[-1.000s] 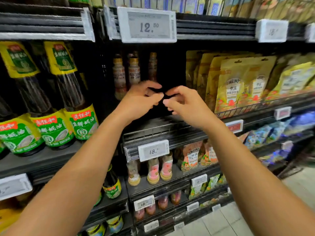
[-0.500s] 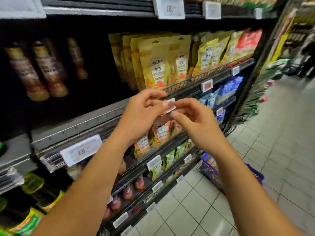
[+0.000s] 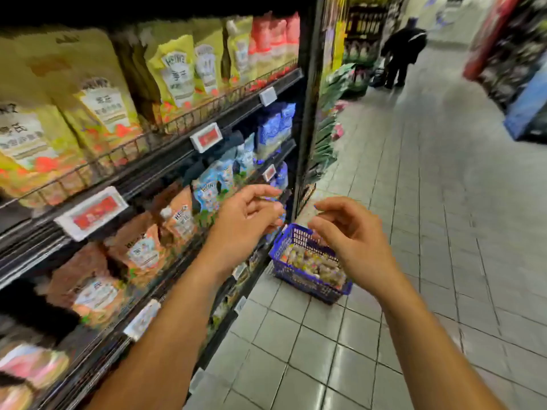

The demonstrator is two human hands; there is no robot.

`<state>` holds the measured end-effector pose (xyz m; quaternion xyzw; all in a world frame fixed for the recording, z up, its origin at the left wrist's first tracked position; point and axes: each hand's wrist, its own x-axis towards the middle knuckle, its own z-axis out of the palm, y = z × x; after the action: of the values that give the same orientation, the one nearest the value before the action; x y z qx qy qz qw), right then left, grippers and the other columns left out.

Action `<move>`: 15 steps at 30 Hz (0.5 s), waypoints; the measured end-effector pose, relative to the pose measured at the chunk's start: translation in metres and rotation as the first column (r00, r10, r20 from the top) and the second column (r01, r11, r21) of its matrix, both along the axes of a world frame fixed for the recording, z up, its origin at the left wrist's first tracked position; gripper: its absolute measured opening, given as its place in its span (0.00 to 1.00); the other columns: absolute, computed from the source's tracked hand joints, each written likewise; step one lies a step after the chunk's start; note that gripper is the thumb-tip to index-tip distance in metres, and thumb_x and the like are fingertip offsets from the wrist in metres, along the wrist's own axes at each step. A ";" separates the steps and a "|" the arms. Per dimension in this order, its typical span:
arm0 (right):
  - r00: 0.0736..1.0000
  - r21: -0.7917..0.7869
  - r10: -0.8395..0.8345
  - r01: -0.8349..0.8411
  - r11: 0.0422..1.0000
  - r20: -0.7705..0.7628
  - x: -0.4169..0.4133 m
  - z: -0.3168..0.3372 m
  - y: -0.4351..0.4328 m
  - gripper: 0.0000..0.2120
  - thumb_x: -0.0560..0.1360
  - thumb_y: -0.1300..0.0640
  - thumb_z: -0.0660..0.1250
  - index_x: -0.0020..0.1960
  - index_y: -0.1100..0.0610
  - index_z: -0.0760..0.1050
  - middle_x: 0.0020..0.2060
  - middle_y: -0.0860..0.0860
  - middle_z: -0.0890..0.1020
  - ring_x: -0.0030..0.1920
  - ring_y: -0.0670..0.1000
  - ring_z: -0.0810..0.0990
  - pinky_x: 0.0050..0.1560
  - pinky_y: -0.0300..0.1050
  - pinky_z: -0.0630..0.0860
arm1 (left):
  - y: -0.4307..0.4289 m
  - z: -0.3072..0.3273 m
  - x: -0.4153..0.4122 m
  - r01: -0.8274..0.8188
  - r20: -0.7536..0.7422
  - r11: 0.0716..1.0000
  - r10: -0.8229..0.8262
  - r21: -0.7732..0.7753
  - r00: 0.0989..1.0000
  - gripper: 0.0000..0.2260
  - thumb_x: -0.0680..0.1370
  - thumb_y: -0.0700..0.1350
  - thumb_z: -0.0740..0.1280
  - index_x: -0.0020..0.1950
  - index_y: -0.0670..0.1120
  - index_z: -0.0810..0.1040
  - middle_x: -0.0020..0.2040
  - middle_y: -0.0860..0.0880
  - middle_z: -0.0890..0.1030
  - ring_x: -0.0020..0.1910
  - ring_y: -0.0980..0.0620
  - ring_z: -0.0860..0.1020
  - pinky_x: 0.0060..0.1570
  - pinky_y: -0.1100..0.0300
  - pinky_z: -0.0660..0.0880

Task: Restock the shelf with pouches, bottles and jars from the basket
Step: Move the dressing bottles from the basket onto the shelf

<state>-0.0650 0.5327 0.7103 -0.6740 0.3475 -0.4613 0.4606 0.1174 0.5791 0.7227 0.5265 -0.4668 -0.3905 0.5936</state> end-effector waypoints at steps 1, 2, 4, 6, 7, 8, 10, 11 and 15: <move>0.999 0.017 -0.036 0.036 0.999 -0.004 -0.012 -0.002 -0.006 0.11 0.75 0.62 0.73 0.48 0.47 0.79 0.39 0.47 0.84 0.41 0.48 0.82 0.47 0.47 0.80 | -0.011 -0.003 -0.011 0.021 -0.004 1.000 -0.021 0.011 1.000 0.09 0.79 0.34 0.66 0.52 0.48 0.78 0.40 0.46 0.83 0.36 0.56 0.82 0.41 0.65 0.80; 0.998 0.034 -0.068 0.069 0.997 -0.013 -0.024 -0.003 -0.011 0.10 0.75 0.64 0.73 0.48 0.48 0.79 0.39 0.50 0.84 0.41 0.49 0.82 0.46 0.48 0.80 | -0.022 -0.007 -0.021 0.043 -0.008 0.999 -0.042 0.023 0.999 0.09 0.79 0.34 0.66 0.52 0.48 0.79 0.40 0.46 0.83 0.36 0.56 0.82 0.41 0.65 0.79; 0.992 0.061 -0.121 0.123 0.990 -0.035 -0.047 -0.005 -0.019 0.09 0.76 0.63 0.71 0.49 0.49 0.78 0.40 0.54 0.84 0.42 0.51 0.83 0.44 0.46 0.81 | -0.043 -0.013 -0.041 0.090 -0.008 0.995 -0.090 0.040 0.996 0.09 0.79 0.35 0.67 0.52 0.49 0.79 0.40 0.46 0.83 0.37 0.56 0.82 0.42 0.63 0.80; 0.983 0.077 -0.167 0.173 0.982 -0.069 -0.067 -0.008 -0.027 0.08 0.77 0.61 0.70 0.50 0.49 0.78 0.42 0.54 0.85 0.45 0.51 0.84 0.45 0.47 0.82 | -0.062 -0.018 -0.057 0.134 -0.009 0.990 -0.133 0.053 0.991 0.09 0.78 0.36 0.68 0.53 0.49 0.80 0.40 0.46 0.83 0.37 0.56 0.82 0.43 0.62 0.81; 0.979 0.087 -0.187 0.194 0.977 -0.086 -0.076 -0.009 -0.032 0.07 0.77 0.60 0.70 0.51 0.48 0.78 0.42 0.54 0.85 0.45 0.51 0.84 0.46 0.49 0.82 | -0.071 -0.021 -0.064 0.149 -0.006 0.987 -0.149 0.061 0.989 0.09 0.78 0.36 0.68 0.54 0.49 0.80 0.40 0.45 0.83 0.37 0.55 0.83 0.43 0.62 0.81; 0.974 0.098 -0.204 0.213 0.972 -0.096 -0.084 -0.012 -0.037 0.07 0.77 0.60 0.70 0.51 0.49 0.78 0.43 0.54 0.85 0.46 0.51 0.84 0.47 0.51 0.82 | -0.080 -0.023 -0.071 0.163 -0.002 0.984 -0.163 0.069 0.987 0.09 0.78 0.37 0.68 0.54 0.49 0.80 0.40 0.46 0.84 0.38 0.55 0.83 0.43 0.62 0.81; 0.965 0.116 -0.242 0.254 0.960 -0.104 -0.097 -0.017 -0.049 0.06 0.78 0.59 0.70 0.51 0.49 0.78 0.43 0.54 0.85 0.47 0.50 0.84 0.46 0.51 0.83 | -0.096 -0.028 -0.082 0.194 0.000 0.978 -0.195 0.082 0.981 0.09 0.78 0.37 0.69 0.55 0.49 0.80 0.40 0.48 0.84 0.39 0.55 0.83 0.44 0.62 0.81; 0.960 0.127 -0.260 0.271 0.954 -0.099 -0.102 -0.020 -0.056 0.06 0.78 0.59 0.70 0.51 0.50 0.78 0.43 0.53 0.84 0.47 0.50 0.84 0.44 0.49 0.83 | -0.103 -0.031 -0.086 0.209 0.000 0.974 -0.210 0.091 0.978 0.10 0.78 0.37 0.69 0.55 0.50 0.80 0.40 0.49 0.84 0.39 0.55 0.83 0.45 0.61 0.82; 0.952 0.181 -0.298 0.307 0.934 -0.073 -0.115 -0.034 -0.081 0.06 0.78 0.59 0.70 0.52 0.51 0.79 0.42 0.52 0.84 0.45 0.46 0.84 0.38 0.37 0.79 | -0.137 -0.041 -0.097 0.240 0.005 0.962 -0.242 0.133 0.970 0.10 0.78 0.36 0.68 0.54 0.50 0.80 0.41 0.44 0.85 0.40 0.54 0.83 0.45 0.59 0.82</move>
<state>-0.1800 0.4513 0.6766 -0.5756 0.4997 -0.4761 0.4385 0.0199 0.4423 0.6821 0.5076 -0.5069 -0.4842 0.5009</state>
